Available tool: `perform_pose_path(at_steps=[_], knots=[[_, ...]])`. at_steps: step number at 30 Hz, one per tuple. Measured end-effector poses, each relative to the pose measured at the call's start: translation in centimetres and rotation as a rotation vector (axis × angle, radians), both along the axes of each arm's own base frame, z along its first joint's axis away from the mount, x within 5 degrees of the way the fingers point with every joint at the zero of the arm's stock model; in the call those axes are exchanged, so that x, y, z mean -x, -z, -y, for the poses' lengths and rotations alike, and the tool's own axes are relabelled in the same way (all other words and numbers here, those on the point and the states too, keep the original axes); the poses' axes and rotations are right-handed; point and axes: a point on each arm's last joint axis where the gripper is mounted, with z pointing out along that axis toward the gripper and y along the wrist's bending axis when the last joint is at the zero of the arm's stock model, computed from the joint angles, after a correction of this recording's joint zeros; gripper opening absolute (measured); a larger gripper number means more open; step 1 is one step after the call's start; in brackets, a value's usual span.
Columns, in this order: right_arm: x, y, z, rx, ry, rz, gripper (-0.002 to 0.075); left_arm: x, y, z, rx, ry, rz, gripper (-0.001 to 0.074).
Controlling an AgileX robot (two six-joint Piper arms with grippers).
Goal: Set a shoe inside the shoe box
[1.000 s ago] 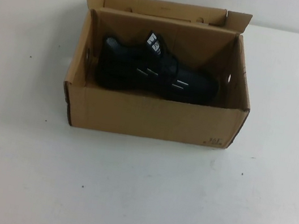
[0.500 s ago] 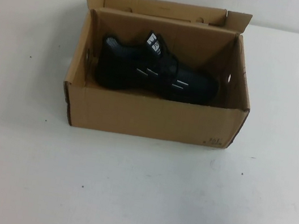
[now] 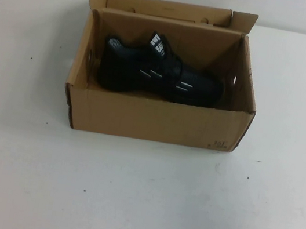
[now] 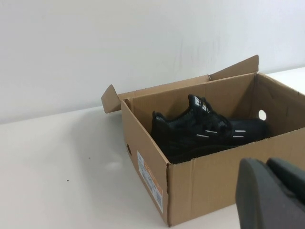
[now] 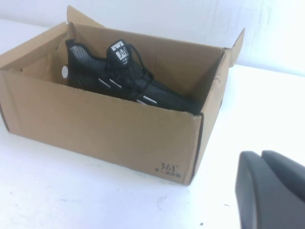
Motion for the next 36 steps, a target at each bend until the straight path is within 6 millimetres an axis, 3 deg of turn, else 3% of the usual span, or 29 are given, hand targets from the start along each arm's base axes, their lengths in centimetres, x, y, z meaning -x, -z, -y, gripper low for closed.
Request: perform_pose_path(at_steps=[7,12,18,25,30,36], knots=[[0.0,0.0,0.0,0.002,-0.002,-0.005,-0.0017,0.9,0.7,0.3,0.003,0.072,0.021,-0.0001],[0.1,0.2,-0.1,0.007,-0.010,-0.021,-0.0017,1.9,2.3,0.0,-0.003,0.060,0.098,-0.0001],[0.2,0.4,-0.2,0.016,-0.022,-0.046,-0.0017,2.2,5.7,-0.9,-0.044,-0.035,0.167,-0.0001],[0.2,0.5,-0.2,0.020,-0.029,-0.059,-0.0017,0.8,10.4,-2.4,0.050,-0.222,0.026,-0.0001],[0.2,0.5,-0.2,0.020,-0.029,-0.057,-0.0017,0.4,13.6,-2.6,0.065,-0.262,-0.068,-0.0001],[0.2,0.5,-0.2,0.020,-0.029,-0.058,-0.0017,0.6,15.1,-2.6,0.075,-0.275,-0.210,-0.0001]])
